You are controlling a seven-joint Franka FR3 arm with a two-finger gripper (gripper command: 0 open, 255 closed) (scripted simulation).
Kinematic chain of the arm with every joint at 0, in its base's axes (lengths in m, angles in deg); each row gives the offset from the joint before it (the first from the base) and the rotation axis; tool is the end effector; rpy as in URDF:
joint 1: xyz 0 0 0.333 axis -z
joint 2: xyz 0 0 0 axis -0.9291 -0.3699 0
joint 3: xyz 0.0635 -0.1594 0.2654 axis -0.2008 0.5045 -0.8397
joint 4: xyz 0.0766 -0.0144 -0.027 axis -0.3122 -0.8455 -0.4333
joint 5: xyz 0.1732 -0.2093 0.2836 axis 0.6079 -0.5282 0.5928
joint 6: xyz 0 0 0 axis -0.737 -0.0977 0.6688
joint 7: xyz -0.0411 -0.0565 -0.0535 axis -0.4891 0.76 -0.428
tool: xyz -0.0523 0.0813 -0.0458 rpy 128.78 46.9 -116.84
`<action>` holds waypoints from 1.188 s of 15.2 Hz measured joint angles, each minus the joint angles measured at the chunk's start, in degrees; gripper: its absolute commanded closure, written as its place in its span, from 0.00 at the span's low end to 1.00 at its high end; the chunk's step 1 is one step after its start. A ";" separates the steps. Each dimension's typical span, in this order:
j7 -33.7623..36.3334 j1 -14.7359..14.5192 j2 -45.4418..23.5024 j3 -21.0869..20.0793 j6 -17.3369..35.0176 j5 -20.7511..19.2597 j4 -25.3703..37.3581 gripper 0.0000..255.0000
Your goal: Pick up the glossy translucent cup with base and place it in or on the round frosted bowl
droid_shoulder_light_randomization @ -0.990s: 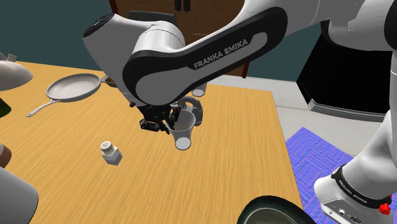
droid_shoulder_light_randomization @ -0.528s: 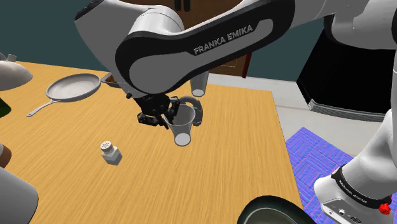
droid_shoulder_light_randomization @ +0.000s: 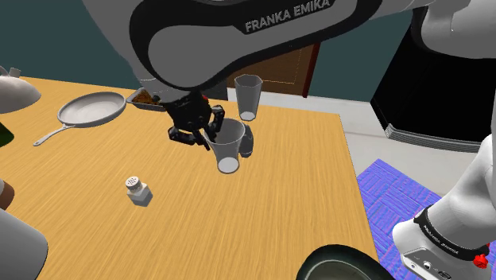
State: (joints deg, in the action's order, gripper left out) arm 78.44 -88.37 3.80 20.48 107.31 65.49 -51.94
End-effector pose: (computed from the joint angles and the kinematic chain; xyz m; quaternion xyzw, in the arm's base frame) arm 0.4860 0.4531 0.4337 0.9836 -0.1108 -0.0066 0.1424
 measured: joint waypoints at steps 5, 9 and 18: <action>-0.57 -0.85 0.05 -0.15 -3.76 0.15 3.87 1.00; -1.32 -1.34 0.04 -0.16 -6.70 0.15 7.00 1.00; -2.86 -3.89 -1.71 0.12 -14.78 -0.77 17.18 1.00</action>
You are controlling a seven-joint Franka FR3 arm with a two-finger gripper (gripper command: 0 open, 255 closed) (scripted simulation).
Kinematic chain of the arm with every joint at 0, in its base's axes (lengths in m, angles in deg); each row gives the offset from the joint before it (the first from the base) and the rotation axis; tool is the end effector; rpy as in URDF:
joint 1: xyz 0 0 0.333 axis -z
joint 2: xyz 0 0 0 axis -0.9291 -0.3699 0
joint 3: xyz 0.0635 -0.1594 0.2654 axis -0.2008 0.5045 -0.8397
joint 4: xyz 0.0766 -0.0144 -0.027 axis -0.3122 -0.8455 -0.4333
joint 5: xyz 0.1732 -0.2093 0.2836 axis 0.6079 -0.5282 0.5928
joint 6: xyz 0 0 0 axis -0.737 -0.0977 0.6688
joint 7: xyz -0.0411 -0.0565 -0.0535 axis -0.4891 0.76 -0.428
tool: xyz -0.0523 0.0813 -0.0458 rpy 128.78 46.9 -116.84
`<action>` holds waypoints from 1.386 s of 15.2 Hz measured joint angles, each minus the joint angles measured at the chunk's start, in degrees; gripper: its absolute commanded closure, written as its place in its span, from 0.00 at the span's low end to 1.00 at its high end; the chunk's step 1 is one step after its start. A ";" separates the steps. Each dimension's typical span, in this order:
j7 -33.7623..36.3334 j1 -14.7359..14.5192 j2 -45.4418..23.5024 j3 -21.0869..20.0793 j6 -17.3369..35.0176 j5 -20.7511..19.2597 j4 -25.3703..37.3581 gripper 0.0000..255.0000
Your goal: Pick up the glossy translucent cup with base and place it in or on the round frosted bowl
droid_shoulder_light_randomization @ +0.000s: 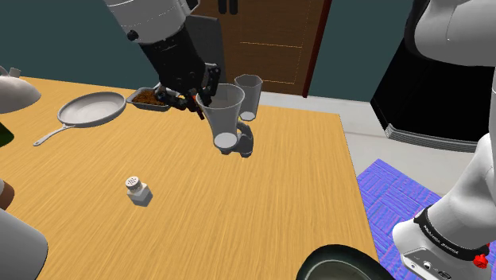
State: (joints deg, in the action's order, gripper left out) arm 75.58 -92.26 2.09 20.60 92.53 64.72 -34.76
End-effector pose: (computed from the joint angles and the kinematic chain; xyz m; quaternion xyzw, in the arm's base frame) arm 0.4868 0.4548 0.5299 0.9836 -0.1108 -0.0065 0.1423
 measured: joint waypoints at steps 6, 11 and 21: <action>3.08 2.19 8.87 -2.37 2.57 4.41 -11.47 1.00; 5.94 3.49 18.38 -4.62 5.11 9.92 -22.63 1.00; 10.20 2.14 35.19 -7.72 6.22 21.29 -37.51 1.00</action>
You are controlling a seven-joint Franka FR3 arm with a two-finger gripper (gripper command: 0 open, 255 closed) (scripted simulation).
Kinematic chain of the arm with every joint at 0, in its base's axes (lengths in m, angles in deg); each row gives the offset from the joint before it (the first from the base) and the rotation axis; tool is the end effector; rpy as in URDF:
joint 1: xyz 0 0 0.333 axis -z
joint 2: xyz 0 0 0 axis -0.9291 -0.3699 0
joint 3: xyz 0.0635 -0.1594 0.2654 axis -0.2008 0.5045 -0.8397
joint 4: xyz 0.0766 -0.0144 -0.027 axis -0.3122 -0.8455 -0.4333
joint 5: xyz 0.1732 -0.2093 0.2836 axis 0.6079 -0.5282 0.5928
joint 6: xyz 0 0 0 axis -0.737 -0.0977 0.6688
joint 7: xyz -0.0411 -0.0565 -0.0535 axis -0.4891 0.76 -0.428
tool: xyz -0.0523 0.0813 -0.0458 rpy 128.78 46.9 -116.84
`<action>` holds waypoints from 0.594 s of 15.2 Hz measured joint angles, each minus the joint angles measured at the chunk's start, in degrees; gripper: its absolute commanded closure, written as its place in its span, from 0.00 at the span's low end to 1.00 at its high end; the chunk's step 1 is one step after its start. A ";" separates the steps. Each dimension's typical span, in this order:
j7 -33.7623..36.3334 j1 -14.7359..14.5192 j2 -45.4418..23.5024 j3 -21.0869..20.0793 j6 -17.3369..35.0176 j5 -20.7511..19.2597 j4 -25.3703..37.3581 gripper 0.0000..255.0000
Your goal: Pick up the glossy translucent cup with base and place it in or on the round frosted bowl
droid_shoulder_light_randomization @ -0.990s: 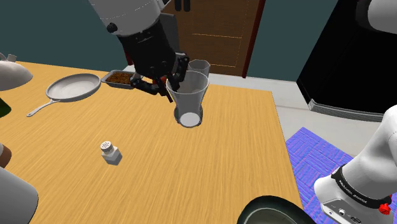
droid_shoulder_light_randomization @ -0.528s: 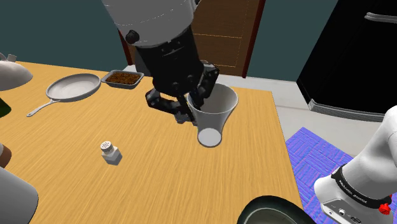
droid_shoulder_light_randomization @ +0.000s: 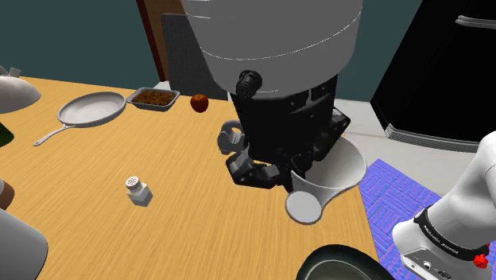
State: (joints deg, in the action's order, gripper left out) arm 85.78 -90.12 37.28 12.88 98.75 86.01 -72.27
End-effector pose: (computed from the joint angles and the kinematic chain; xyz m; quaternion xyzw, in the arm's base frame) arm 0.2362 0.4531 0.5654 0.9836 -0.1103 -0.0062 0.1426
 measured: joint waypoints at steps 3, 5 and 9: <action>1.74 -1.29 3.77 -0.91 -0.58 3.02 -2.41 1.00; 3.16 -2.28 5.85 -1.69 -1.14 4.89 -3.47 1.00; 6.48 -4.36 9.43 -3.42 -2.55 8.45 -4.77 1.00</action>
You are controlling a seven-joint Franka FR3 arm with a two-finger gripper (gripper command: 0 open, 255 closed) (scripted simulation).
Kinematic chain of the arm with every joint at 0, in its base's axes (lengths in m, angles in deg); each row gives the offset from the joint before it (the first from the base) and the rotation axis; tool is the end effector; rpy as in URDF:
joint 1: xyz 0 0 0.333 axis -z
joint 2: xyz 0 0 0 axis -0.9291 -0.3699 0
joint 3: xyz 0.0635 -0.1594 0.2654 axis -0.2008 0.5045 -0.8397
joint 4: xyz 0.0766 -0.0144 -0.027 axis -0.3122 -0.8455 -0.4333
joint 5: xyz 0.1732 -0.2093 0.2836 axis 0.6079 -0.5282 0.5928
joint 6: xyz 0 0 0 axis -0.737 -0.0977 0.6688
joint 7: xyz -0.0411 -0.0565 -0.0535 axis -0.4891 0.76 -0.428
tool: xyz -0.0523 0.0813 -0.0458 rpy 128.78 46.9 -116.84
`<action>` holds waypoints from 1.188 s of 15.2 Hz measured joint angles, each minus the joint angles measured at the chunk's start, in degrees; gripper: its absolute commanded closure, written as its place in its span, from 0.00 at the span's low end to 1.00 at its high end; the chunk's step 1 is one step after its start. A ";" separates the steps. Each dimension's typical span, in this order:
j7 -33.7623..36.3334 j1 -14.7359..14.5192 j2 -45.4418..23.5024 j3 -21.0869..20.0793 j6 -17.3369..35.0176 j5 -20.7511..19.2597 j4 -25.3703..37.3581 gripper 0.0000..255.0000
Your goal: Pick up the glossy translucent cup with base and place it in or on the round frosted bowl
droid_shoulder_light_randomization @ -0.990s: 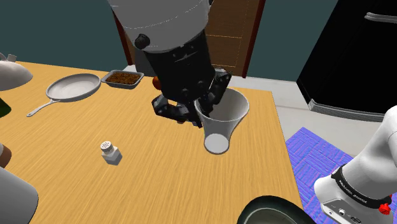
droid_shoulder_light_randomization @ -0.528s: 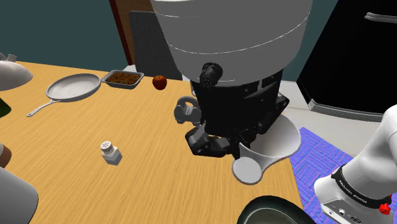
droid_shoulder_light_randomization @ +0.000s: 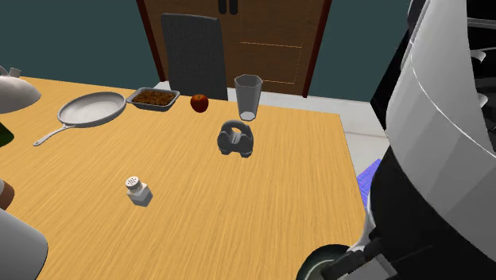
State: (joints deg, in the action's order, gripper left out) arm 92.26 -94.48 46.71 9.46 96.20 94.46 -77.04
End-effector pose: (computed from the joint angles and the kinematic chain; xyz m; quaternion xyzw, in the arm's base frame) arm 0.1199 0.4576 0.5787 0.9836 -0.1102 -0.0063 0.1424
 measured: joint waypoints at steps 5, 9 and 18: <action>1.54 -1.59 3.31 -0.76 1.28 2.87 -3.81 1.00; 1.73 -1.77 3.35 -1.24 4.21 3.12 -6.74 1.00; 1.72 -2.07 3.35 -2.08 10.98 3.54 -13.51 1.00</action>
State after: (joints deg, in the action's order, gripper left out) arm 93.98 -96.55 50.06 7.38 107.19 98.00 -90.55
